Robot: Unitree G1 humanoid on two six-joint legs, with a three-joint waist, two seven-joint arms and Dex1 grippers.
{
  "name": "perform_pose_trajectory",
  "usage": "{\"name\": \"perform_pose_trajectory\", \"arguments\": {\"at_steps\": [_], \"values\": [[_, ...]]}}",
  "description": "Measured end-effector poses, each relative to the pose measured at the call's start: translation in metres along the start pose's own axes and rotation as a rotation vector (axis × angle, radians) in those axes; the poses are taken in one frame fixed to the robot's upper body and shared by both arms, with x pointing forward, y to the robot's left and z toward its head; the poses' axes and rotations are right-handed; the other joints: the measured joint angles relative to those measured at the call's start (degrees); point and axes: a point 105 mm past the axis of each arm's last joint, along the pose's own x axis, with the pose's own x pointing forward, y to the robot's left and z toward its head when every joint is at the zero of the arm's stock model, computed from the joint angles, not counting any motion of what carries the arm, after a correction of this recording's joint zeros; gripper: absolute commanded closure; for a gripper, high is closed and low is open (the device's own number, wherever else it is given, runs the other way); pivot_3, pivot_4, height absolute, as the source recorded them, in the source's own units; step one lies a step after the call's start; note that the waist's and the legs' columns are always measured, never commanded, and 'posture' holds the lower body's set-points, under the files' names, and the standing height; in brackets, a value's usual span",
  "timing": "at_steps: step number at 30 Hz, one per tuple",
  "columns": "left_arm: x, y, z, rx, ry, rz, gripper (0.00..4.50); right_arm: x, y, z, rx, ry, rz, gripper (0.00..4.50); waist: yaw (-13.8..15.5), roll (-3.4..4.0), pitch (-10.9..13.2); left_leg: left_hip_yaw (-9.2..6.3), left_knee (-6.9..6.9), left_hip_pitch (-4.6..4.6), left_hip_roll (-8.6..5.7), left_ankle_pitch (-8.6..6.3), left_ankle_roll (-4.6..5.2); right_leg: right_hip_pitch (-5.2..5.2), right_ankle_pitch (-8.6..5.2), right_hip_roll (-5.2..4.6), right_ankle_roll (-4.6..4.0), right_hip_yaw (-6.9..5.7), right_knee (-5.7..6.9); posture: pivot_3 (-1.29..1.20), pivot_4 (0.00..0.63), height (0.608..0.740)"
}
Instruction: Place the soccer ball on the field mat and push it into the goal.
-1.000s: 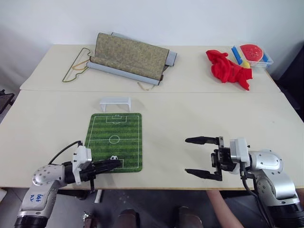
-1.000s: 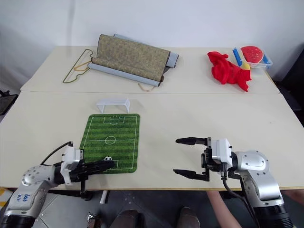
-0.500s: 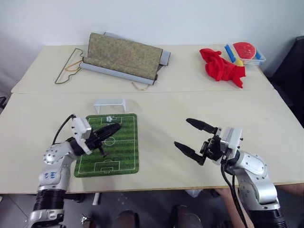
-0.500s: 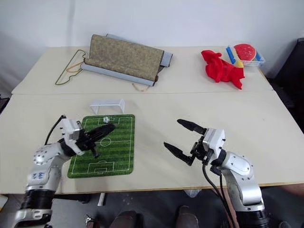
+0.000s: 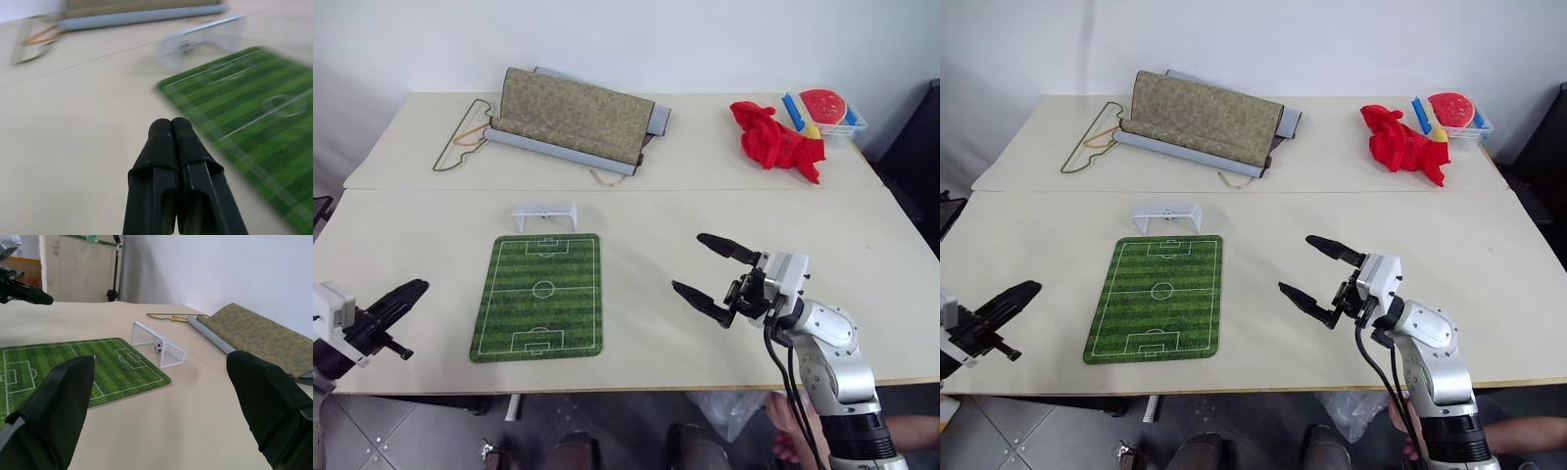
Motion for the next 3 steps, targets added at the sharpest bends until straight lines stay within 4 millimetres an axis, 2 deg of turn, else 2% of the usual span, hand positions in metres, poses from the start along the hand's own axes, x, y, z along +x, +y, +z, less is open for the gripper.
{"name": "perform_pose_trajectory", "arguments": {"at_steps": [3], "values": [[-0.0023,0.0020,-0.0052,0.005,0.007,0.056,4.45,-0.0013,-0.0031,-0.0007,-0.009,0.003,-0.002,0.00,0.0,0.00,0.0,0.00,0.00,0.00,0.01,0.00,-0.01,0.00,0.00,0.01,-0.01,-0.01,0.00,0.00,0.150,0.740]]}}
